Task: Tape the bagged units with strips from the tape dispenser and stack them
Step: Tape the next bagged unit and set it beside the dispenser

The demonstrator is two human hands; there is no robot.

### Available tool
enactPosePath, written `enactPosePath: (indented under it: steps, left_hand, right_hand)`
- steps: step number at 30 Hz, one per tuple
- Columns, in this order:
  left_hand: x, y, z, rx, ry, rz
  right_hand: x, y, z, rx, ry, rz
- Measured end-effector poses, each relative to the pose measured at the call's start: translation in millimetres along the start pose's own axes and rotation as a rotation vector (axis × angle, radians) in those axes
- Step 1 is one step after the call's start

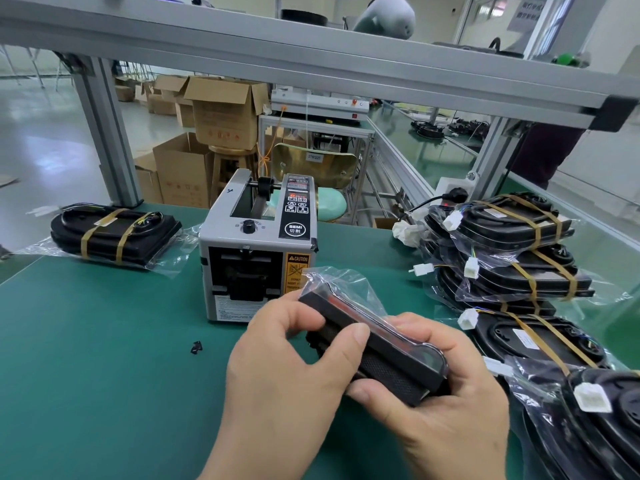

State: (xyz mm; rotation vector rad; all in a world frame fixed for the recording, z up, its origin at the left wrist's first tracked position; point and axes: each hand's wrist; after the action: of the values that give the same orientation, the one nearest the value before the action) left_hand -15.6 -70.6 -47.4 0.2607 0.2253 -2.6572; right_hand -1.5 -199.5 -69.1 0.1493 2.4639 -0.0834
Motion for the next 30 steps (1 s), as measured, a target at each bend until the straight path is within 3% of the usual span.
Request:
enactPosePath:
  steps: [2,7,11,14,17,20,22,26,30]
  left_hand:
    - [-5,-2,-5,0.059,-0.057,-0.024]
    - [-18,-8,-7,0.294,-0.083,-0.326]
    - [-27,-13,-12,0.440,-0.115,-0.341]
    - [-33,-20,-22,0.595,-0.316,-0.311]
    - [-34,-26,-28,0.678,-0.464,-0.347]
    - [-34,-29,-33,0.586,-0.524,-0.418]
    - [-38,-31,-40,0.386,-0.500,-0.331]
    - [-38,-40,-41,0.139,-0.317,-0.079]
    - [-38,-48,-33,-0.042,-0.036,-0.223]
  right_hand:
    - [-1,-1,-2,0.016,-0.015,-0.016]
    - [-2,-1,-6,0.044,-0.035,-0.112]
    - [-7,-7,-4,0.114,-0.023,-0.222]
    - [-16,-23,5,0.361,-0.152,-0.390]
    - [-21,-26,8,0.542,-0.103,-0.501]
    - [-19,-20,6,0.626,-0.187,-0.422]
    - [-17,-17,2,0.737,-0.289,-0.391]
    - [-17,-15,-1,0.924,-0.335,-0.431]
    - [-21,-13,-3,0.975,-0.304,-0.463]
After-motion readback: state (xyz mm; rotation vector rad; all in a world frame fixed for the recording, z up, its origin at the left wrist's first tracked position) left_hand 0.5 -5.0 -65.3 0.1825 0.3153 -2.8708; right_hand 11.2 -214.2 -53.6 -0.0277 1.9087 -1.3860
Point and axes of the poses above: each hand's wrist, its own x-axis away from the middle knuckle, its own y-axis out of the palm, z = x × y, and after that the axes turned 1 degree about x, right-handed
